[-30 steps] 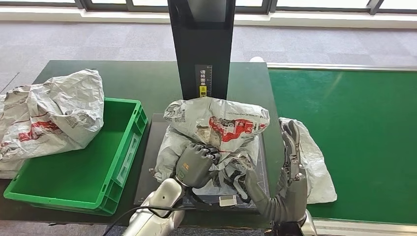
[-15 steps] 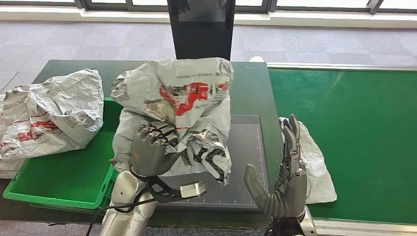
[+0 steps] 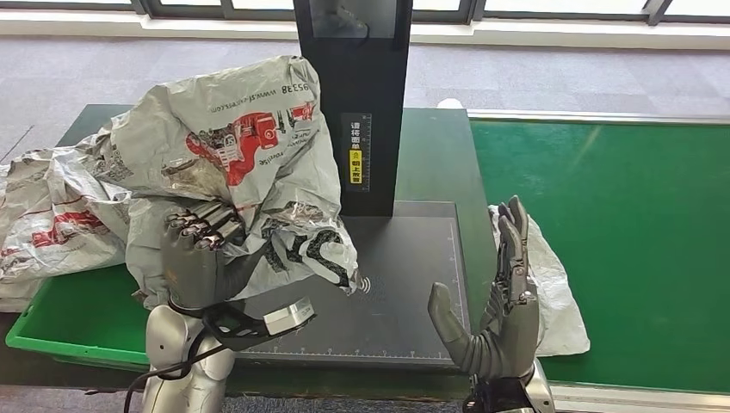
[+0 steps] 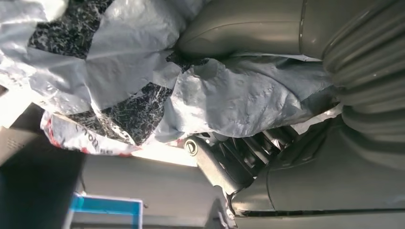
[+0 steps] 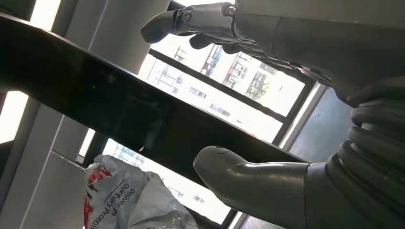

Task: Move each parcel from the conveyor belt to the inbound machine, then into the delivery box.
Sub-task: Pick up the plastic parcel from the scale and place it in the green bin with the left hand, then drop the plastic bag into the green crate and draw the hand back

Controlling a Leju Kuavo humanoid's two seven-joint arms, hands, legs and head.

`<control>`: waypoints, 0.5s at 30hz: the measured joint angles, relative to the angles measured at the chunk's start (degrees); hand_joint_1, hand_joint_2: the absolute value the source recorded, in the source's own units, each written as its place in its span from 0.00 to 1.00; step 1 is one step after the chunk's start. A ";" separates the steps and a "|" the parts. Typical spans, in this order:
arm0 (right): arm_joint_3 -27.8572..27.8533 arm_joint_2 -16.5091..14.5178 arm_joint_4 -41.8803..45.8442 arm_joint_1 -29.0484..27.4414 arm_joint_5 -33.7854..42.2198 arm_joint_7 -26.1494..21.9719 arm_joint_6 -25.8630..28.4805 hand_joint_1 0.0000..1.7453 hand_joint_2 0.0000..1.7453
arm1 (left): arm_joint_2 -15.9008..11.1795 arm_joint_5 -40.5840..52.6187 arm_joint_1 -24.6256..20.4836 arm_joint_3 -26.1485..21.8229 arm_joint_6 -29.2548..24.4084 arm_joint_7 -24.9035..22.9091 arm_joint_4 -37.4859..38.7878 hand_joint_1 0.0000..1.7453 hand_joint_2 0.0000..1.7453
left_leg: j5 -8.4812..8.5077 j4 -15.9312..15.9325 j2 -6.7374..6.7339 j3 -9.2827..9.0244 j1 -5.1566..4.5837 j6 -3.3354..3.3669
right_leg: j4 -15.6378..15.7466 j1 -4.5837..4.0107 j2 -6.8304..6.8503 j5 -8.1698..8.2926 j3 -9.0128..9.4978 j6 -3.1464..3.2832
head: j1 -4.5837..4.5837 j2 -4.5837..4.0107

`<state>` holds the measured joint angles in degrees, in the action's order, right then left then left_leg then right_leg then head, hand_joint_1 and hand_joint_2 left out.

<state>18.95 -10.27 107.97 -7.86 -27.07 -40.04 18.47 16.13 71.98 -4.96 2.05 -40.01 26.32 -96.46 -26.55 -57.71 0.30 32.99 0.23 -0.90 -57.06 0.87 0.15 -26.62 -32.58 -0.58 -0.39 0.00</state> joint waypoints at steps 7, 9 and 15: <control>-0.01 0.01 -0.14 0.77 3.00 0.00 -0.13 0.00 1.00 | 0.03 -16.10 -1.11 -22.03 -0.03 11.16 -1.69 1.00 1.00 | 0.01 0.01 -0.16 -0.06 0.10 -0.13 | -0.06 -0.08 -0.15 -0.09 -0.14 0.17 | -0.03 0.00; -0.03 0.02 -0.32 1.01 3.53 0.00 -0.48 0.00 1.00 | -0.10 -15.05 -3.30 -29.15 -0.03 10.20 0.45 1.00 1.00 | 0.03 0.01 -0.15 -0.07 0.12 -0.16 | -0.09 -0.09 -0.14 -0.10 -0.14 0.19 | -0.04 0.00; -0.77 0.23 -0.59 0.00 3.41 0.01 -0.27 0.00 1.00 | -5.93 6.90 -9.93 -37.61 2.09 -13.86 18.43 1.00 1.00 | 0.07 0.01 -0.04 -0.10 0.11 -0.22 | -0.11 -0.09 -0.06 -0.06 -0.11 0.24 | -0.04 0.00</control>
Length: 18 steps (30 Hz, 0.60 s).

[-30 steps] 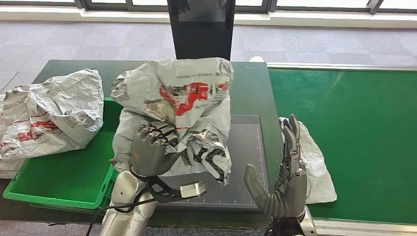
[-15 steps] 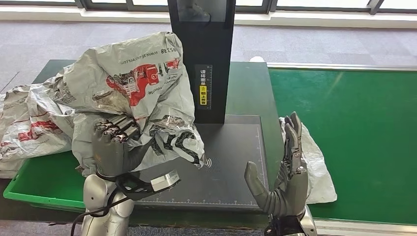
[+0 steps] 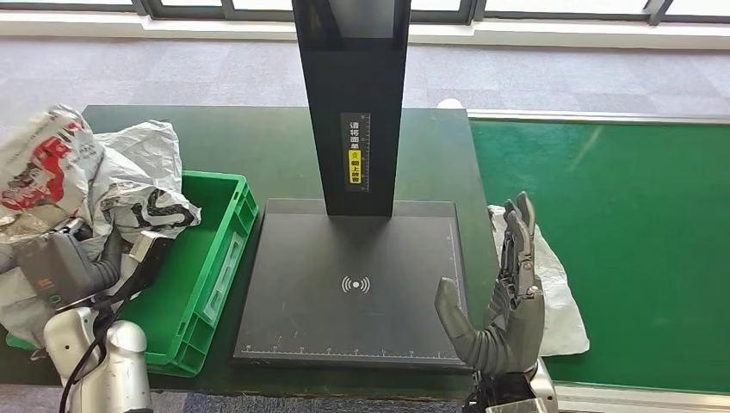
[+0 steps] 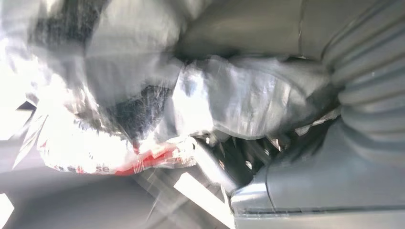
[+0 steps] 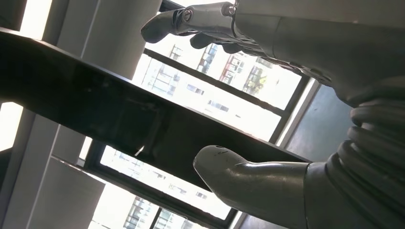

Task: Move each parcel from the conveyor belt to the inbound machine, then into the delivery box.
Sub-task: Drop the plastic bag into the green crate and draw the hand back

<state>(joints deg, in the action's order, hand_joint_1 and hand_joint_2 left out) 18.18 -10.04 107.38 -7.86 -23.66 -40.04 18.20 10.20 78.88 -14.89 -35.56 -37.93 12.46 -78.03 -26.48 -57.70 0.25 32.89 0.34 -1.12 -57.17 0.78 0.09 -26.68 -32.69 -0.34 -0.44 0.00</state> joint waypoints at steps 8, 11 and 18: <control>-0.04 0.91 0.00 -1.26 0.23 0.00 0.51 0.00 1.00 | -7.94 6.03 -5.91 -0.59 -1.57 -8.49 20.00 1.00 1.00 | 0.07 0.44 0.64 -0.75 -0.35 0.01 | 0.02 0.35 0.73 -0.33 0.66 0.01 | 0.02 0.00; -0.04 0.96 -0.02 -1.25 0.16 -0.01 0.17 0.00 1.00 | -9.30 6.44 -6.68 -0.61 -1.57 -8.99 23.53 1.00 1.00 | 0.26 0.65 0.93 -0.91 -0.44 -0.08 | 0.02 0.42 1.03 -0.32 0.81 0.08 | 0.02 0.00; -0.04 0.99 -0.04 -1.23 -0.44 -0.01 -0.39 0.00 1.00 | -10.85 6.71 -8.14 -0.61 -1.60 -9.40 28.05 1.00 1.00 | 0.37 1.03 1.00 -1.20 -0.53 -0.28 | 0.01 0.47 1.10 -0.26 1.01 0.24 | 0.02 0.00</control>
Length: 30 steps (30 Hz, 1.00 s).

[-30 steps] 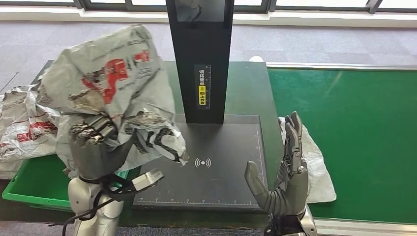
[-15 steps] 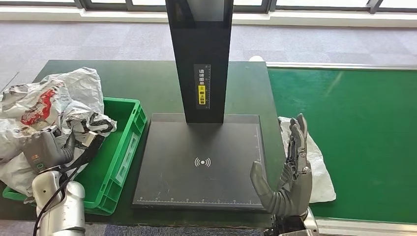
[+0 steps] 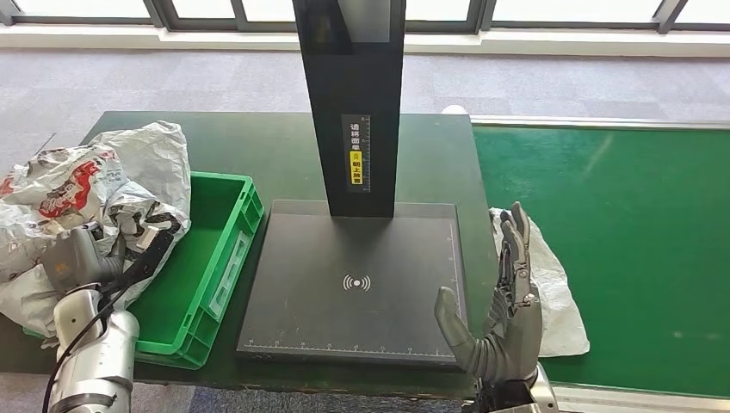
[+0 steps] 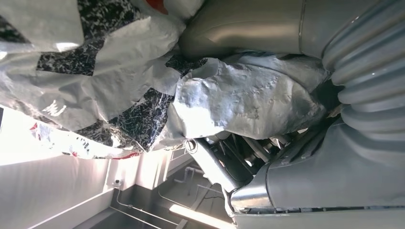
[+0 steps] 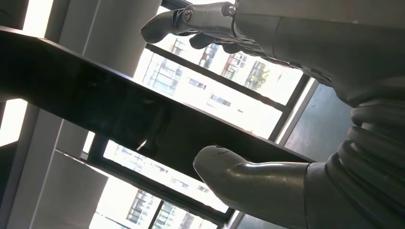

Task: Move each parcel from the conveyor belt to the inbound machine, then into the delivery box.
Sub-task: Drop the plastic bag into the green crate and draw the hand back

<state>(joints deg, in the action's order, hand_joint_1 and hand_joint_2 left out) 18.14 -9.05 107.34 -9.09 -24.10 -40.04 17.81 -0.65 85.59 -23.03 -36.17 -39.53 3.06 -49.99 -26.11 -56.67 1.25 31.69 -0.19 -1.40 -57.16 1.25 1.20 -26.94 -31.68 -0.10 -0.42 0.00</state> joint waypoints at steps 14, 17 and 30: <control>0.00 0.00 -0.04 -0.21 -0.22 0.00 0.44 0.00 1.00 | -0.11 -0.06 0.50 0.13 -0.05 -0.67 -0.86 0.00 0.00 | 0.36 0.19 -0.01 -0.48 0.01 -0.25 | -0.02 -0.02 -0.02 0.07 0.22 0.33 | 0.00 0.00; 0.00 0.00 -0.04 -0.57 -0.21 0.00 1.19 0.00 1.00 | 1.34 0.21 2.36 0.97 -0.16 -0.17 -4.72 0.00 0.00 | 0.37 0.17 -0.03 -0.42 0.02 -0.27 | -0.01 -0.01 -0.06 0.09 0.17 0.31 | 0.00 0.00; 0.00 1.19 -0.04 -1.87 0.72 0.00 5.99 0.00 1.00 | 6.58 -3.92 8.14 12.42 -0.37 2.40 -16.05 0.00 0.00 | 0.21 0.08 -0.02 0.02 0.01 -0.02 | 0.20 0.01 -0.04 0.10 -0.09 0.09 | 0.00 0.00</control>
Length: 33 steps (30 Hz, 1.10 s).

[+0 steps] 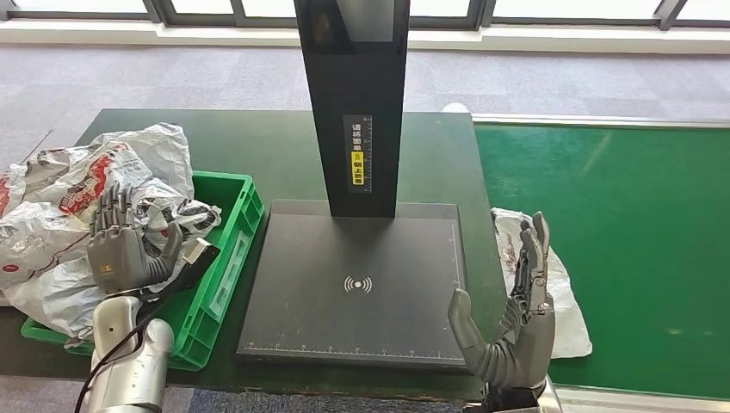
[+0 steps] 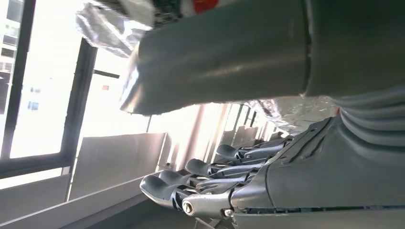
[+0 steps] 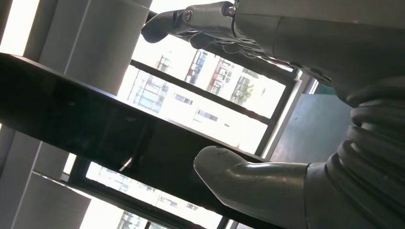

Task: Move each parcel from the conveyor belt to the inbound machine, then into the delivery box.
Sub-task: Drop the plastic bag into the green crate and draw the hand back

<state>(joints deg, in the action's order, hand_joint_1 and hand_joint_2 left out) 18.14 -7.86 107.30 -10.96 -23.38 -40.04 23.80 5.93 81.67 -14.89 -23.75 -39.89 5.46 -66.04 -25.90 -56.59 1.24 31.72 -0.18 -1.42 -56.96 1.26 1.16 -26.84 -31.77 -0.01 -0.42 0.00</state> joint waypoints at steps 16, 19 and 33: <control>-0.31 0.25 -0.02 -0.08 -0.71 0.00 -0.49 0.00 1.00 | 3.71 -24.04 7.55 7.20 0.07 16.06 -10.36 0.00 0.00 | -0.01 -0.07 -0.30 0.27 0.02 -0.03 | -0.02 -0.08 -0.31 0.12 -0.29 -0.01 | 0.00 0.00; -2.25 0.19 -0.08 -0.48 -2.93 0.95 -0.38 0.00 1.00 | 5.84 -47.96 10.68 8.33 2.84 27.08 -15.33 0.00 0.00 | -0.12 -0.13 -0.58 0.31 0.03 -0.01 | -0.01 -0.06 -0.60 0.15 -0.44 -0.02 | -0.01 0.00; -29.45 -2.05 -15.22 3.86 -28.44 22.68 -0.32 0.00 1.00 | 9.18 -82.38 17.60 26.60 32.22 27.22 -26.36 0.00 0.00 | -0.40 -0.43 -0.77 0.68 0.05 0.24 | 0.01 -0.07 -0.72 0.17 -0.60 -0.25 | 0.01 0.00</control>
<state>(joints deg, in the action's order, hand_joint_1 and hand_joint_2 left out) -11.31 -9.91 92.08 -7.11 -51.82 -17.36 23.47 15.10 -0.72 2.71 2.84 -7.68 32.68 -92.40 -26.30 -57.02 0.47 32.39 -0.13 -1.18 -56.95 1.19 0.43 -26.67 -32.37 -0.26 -0.40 0.00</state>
